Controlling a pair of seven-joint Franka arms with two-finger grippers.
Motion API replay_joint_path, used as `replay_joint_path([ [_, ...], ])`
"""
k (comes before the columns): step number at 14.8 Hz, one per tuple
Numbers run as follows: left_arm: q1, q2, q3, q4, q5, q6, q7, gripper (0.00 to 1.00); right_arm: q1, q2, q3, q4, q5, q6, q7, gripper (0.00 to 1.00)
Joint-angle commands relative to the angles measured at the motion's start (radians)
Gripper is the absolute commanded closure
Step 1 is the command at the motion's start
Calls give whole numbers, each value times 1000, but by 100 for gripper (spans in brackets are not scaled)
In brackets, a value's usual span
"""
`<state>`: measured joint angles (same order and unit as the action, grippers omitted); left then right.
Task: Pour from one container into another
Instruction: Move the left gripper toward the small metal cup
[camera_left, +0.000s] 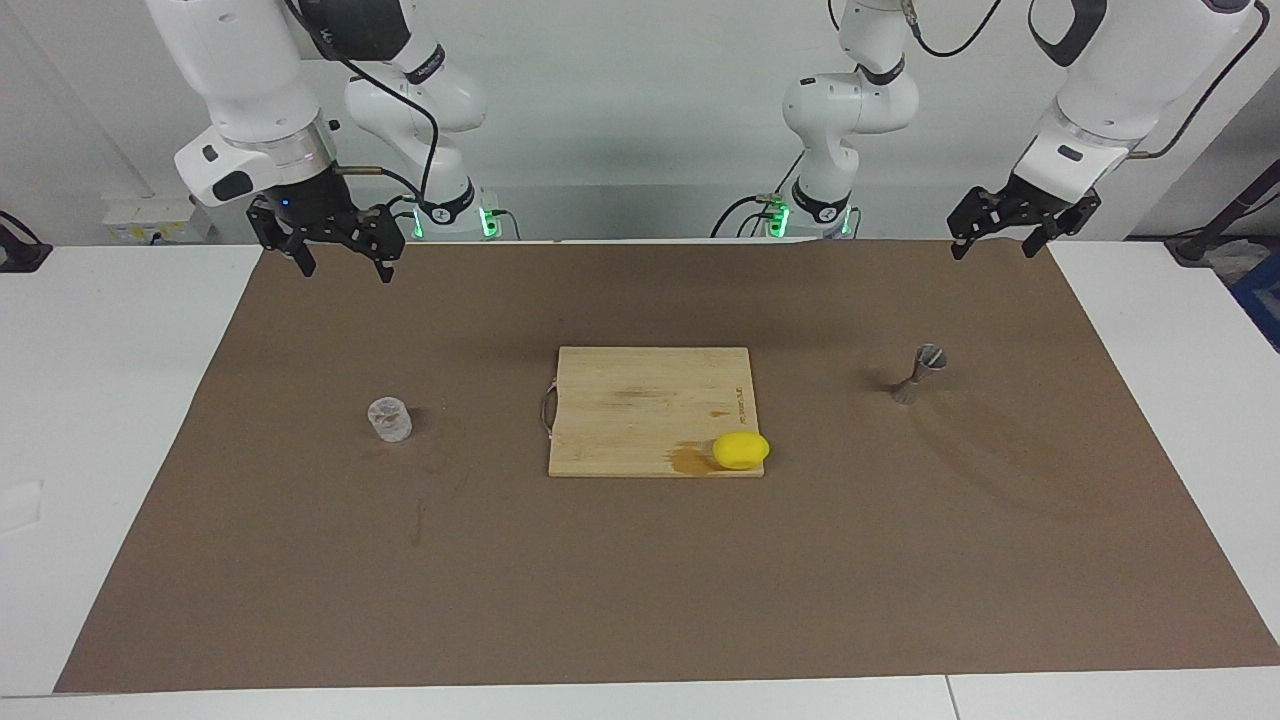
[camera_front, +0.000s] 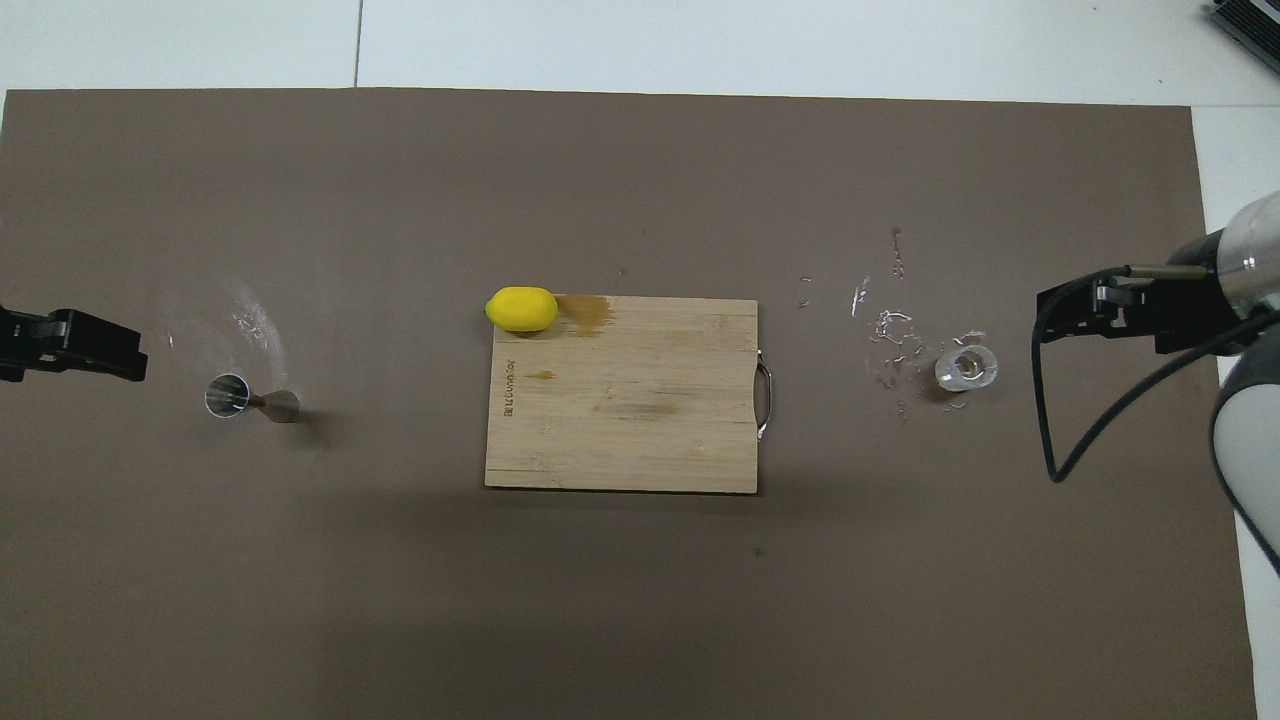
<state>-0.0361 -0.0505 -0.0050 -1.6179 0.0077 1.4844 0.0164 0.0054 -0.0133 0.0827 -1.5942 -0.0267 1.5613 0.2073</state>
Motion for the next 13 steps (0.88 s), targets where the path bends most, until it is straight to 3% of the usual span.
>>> replay_joint_path([
  [1, -18, -29, 11, -37, 14, 25, 2, 0, -15, -20, 6, -21, -2, -3, -23, 0],
  [5, -25, -31, 8, -46, 15, 46, -3, 0, -16, -20, 3, -18, -2, 3, -25, 0],
  [9, -57, -77, 2, -174, 15, 229, -12, 0, -16, -19, 2, -18, -2, 6, -25, 0],
  [13, -42, -77, 3, -178, 14, 251, -12, 0, -16, -19, 0, -18, -2, 13, -25, 0],
])
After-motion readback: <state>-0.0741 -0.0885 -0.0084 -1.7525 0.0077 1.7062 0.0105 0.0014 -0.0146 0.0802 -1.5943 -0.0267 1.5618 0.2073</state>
